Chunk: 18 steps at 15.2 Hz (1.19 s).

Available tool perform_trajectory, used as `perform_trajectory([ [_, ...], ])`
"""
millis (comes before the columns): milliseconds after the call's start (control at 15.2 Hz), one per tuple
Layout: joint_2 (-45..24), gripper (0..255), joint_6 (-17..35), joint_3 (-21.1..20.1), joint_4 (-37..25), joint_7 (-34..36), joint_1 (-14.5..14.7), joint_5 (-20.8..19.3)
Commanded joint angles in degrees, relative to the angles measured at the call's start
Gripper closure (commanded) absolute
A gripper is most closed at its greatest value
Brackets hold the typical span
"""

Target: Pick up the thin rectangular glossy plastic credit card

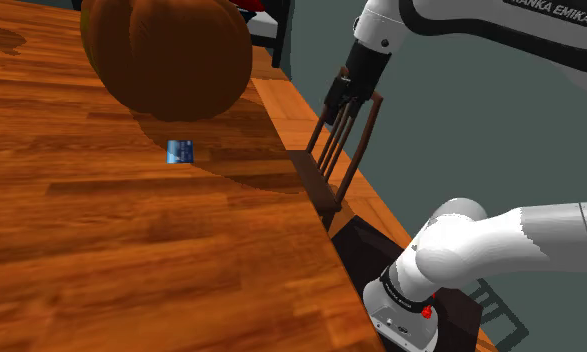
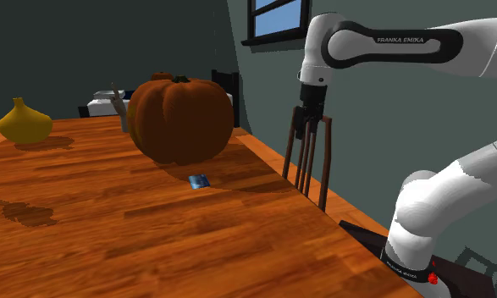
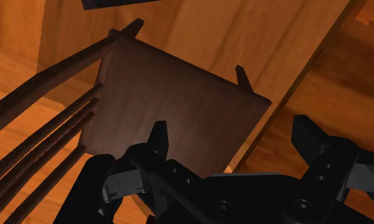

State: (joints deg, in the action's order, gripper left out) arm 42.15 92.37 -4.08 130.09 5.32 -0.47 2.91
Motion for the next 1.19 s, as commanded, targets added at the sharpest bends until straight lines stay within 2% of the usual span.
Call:
perform_trajectory([
  [0,0.00,0,0.00,0.00,0.00,0.00,0.00,0.00],
  [330,-1.73,0,8.88,-7.97,1.97,10.67,-0.12,1.72],
  [594,-5.20,0,15.73,-14.72,1.52,19.57,-1.11,1.49],
  [858,-10.30,0,21.82,-21.96,-0.79,29.16,-3.38,-0.78],
  [1122,-16.88,0,26.49,-29.93,-5.02,39.93,-7.17,-5.87],
])
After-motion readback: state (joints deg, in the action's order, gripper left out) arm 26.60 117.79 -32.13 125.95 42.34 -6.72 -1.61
